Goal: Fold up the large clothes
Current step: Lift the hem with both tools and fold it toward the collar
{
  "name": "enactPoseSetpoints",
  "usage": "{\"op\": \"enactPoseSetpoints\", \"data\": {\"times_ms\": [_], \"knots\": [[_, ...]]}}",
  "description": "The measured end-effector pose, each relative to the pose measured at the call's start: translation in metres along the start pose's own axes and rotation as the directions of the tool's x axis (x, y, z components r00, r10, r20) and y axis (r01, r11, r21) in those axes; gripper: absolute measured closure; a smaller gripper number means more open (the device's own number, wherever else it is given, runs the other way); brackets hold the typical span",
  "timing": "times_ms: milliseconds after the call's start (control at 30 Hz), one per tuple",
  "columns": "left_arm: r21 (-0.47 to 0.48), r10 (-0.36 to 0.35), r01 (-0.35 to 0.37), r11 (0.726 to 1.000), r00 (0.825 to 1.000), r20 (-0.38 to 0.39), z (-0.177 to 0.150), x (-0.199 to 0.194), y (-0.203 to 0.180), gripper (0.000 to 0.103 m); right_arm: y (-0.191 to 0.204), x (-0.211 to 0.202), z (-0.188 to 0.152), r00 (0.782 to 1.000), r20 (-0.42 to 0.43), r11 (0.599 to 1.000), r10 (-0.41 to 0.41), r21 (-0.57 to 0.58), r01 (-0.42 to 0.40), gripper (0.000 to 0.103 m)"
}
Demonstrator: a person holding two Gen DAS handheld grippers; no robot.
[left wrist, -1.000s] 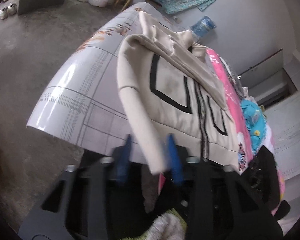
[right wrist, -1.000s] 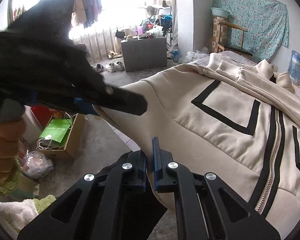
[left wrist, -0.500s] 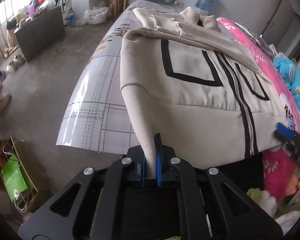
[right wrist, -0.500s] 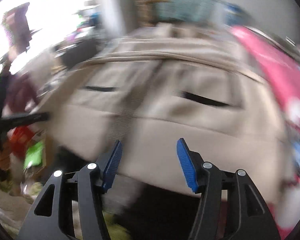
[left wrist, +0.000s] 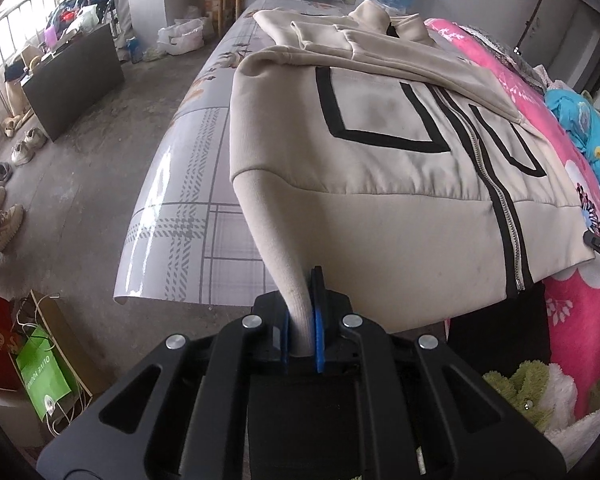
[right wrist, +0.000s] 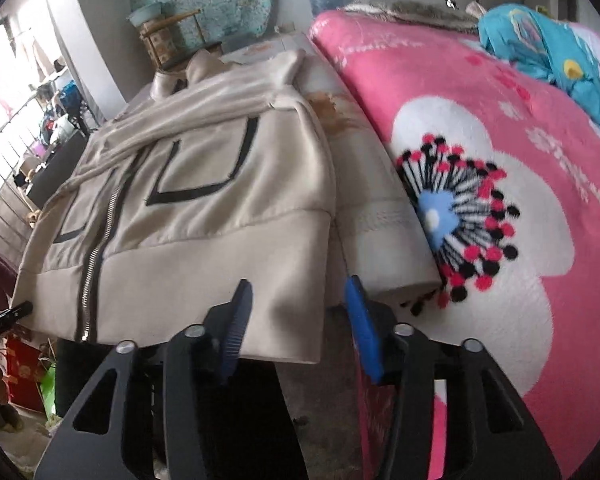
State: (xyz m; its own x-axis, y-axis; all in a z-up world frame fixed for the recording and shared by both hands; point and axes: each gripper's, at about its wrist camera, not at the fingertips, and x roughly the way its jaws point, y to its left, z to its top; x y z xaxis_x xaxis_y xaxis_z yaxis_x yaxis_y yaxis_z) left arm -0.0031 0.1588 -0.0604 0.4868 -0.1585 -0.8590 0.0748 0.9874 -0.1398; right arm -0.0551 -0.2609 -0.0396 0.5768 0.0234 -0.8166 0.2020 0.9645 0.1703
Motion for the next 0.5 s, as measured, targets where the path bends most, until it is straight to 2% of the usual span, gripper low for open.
{"op": "enactPoseSetpoints", "data": {"times_ms": [33, 200, 367, 433, 500], "knots": [[0.004, 0.003, -0.003, 1.000, 1.000, 0.001, 0.000, 0.000, -0.001, 0.094, -0.001, 0.002, -0.003, 1.000, -0.013, 1.000, 0.006, 0.007, -0.006, 0.066], [0.011, 0.011, -0.011, 1.000, 1.000, -0.001, -0.001, 0.001, -0.002, 0.094, -0.007, 0.005, -0.014, 0.998, -0.045, 0.997, 0.046, 0.068, -0.043, 0.066], [0.016, 0.016, -0.016, 1.000, 1.000, 0.002, -0.001, 0.001, -0.002, 0.093, -0.016, 0.011, -0.010, 0.993, -0.051, 0.986, 0.106, 0.136, -0.098, 0.066], [0.023, 0.023, -0.023, 0.999, 1.000, 0.003, -0.002, 0.002, -0.004, 0.093, -0.012, 0.013, -0.009, 0.992, -0.057, 0.987, 0.109, 0.124, -0.102, 0.075], [0.041, 0.034, -0.035, 0.999, 0.999, 0.012, -0.002, 0.000, -0.006, 0.095, -0.008, 0.011, -0.008, 0.995, -0.051, 0.990, 0.090, 0.114, -0.084, 0.079]]}}
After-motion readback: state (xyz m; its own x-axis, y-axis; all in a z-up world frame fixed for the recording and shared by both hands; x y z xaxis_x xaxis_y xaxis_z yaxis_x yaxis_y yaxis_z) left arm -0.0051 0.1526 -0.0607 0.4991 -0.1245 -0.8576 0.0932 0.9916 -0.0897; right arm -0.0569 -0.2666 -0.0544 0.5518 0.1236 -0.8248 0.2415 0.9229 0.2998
